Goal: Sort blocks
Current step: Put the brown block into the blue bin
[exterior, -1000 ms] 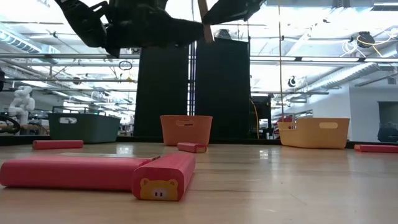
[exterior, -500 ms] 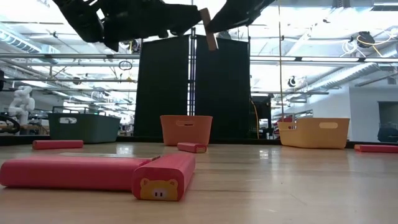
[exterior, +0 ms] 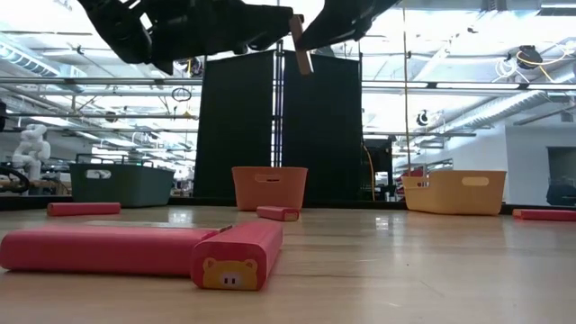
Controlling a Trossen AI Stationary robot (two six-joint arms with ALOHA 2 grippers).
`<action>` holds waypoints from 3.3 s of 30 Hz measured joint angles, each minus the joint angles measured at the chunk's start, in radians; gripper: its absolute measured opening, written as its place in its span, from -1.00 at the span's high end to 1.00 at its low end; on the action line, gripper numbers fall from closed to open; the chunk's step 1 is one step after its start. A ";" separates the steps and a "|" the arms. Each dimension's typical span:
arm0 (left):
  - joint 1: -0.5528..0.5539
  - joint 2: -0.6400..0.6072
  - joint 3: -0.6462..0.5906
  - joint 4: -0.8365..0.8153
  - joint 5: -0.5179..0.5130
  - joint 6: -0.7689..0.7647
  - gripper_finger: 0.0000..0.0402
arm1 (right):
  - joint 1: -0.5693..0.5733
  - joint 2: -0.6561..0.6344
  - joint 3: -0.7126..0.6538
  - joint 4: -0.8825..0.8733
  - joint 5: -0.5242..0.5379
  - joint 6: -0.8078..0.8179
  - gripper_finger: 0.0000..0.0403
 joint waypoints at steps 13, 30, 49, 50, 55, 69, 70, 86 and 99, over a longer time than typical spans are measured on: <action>0.000 0.000 0.000 0.001 -0.058 -0.001 -0.51 | -0.003 0.000 0.000 0.026 -0.004 -0.007 0.57; 0.000 0.000 0.000 0.010 -0.058 -0.003 0.12 | -0.004 0.000 0.001 0.044 -0.004 -0.025 0.57; 0.032 -0.019 0.001 -0.052 -0.167 0.066 0.56 | -0.004 -0.047 0.001 -0.022 0.099 -0.033 0.18; 0.041 -0.024 0.001 -0.063 -0.188 0.077 0.56 | -0.004 -0.061 0.001 -0.032 0.101 -0.033 0.15; 0.107 -0.051 0.002 -0.143 -0.235 0.080 0.55 | -0.004 -0.139 0.001 -0.109 0.036 -0.032 0.06; 0.352 0.162 0.047 -0.188 -0.245 -0.039 0.55 | -0.001 -0.174 0.001 -0.259 -0.006 0.099 0.09; 0.358 0.166 0.048 -0.207 -0.256 -0.051 0.55 | -0.001 -0.169 0.001 -0.260 -0.006 0.099 0.09; 0.449 -0.284 0.053 -1.133 -0.938 -0.233 0.55 | -0.003 -0.126 -0.013 -0.308 0.001 0.024 0.09; 0.643 -0.233 0.050 -1.469 -0.954 -0.491 0.55 | -0.039 -0.115 -0.098 -0.307 0.002 -0.025 0.09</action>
